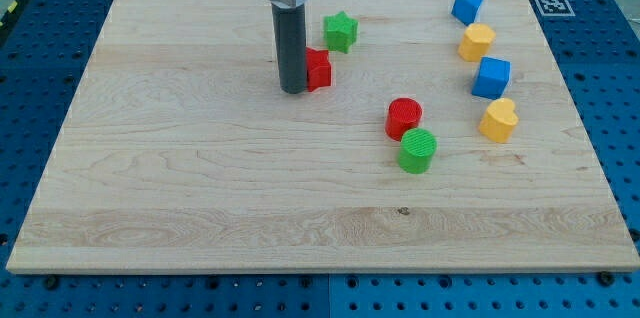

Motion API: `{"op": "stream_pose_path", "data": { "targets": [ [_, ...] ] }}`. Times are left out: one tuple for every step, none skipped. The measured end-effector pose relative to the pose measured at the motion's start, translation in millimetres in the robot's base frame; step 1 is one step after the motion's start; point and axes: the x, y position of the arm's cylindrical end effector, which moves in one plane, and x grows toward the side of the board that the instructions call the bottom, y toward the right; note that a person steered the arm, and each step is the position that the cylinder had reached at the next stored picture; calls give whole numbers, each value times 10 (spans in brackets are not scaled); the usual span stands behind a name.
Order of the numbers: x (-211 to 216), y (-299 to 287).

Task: Push the red star to the top of the red circle

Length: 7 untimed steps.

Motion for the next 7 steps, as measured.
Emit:
{"op": "stream_pose_path", "data": {
  "targets": [
    [-192, -206],
    [-376, -219],
    [-303, -96],
    [-164, 101],
    [-164, 315],
    [-155, 493],
    [-136, 641]
  ]
}}
